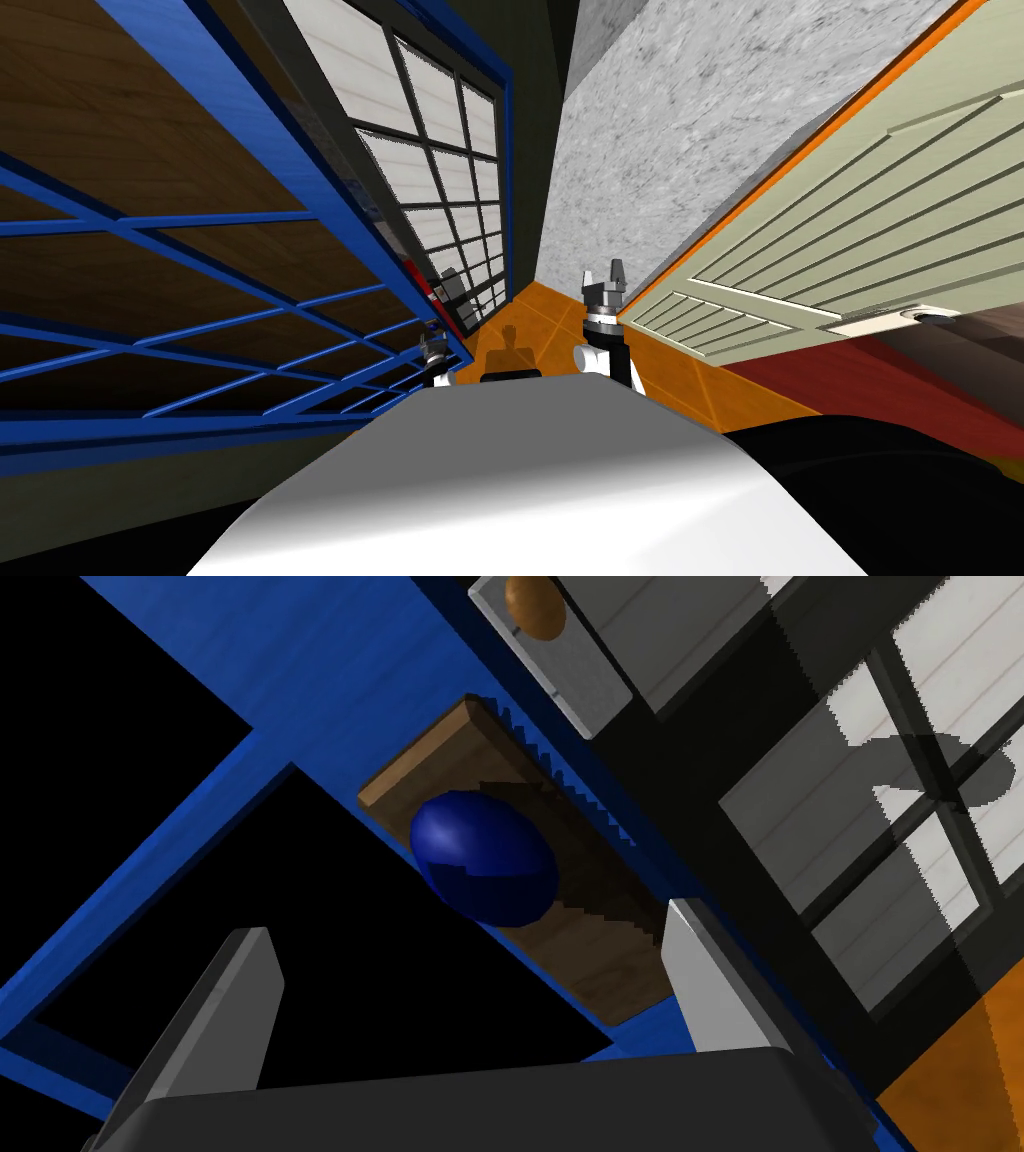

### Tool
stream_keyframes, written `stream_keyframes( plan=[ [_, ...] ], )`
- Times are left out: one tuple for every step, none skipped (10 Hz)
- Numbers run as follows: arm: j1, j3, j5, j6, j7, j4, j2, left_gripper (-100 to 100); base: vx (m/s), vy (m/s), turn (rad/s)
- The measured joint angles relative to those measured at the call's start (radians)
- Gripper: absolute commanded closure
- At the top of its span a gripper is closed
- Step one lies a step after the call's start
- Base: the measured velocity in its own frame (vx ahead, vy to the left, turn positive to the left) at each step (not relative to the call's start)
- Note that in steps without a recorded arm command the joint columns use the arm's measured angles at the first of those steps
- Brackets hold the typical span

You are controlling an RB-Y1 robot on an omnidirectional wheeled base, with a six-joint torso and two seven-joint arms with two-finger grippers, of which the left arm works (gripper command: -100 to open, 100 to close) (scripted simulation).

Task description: Pull the door open

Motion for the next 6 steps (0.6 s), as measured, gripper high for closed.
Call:
stream_keyframes(
  plan=[
    [0.000,-0.006,0.014,0.000,0.025,-0.003,-0.002,-100,-0.083,0.028,-0.094],
    [0.000,-0.014,0.033,-0.003,0.054,-0.005,-0.003,-100,-0.065,0.019,-0.031],
    [0.000,-0.018,0.042,-0.004,0.078,-0.006,-0.004,-100,-0.060,0.005,-0.050],
    [0.000,-0.024,0.056,-0.005,0.104,-0.009,-0.006,-100,-0.045,0.005,-0.036],
    [0.000,-0.027,0.063,-0.005,0.124,-0.009,-0.007,-100,-0.058,0.008,-0.055],
    [0.000,-0.033,0.076,-0.006,0.150,-0.011,-0.008,-100,-0.085,0.015,-0.096]
  ],
)
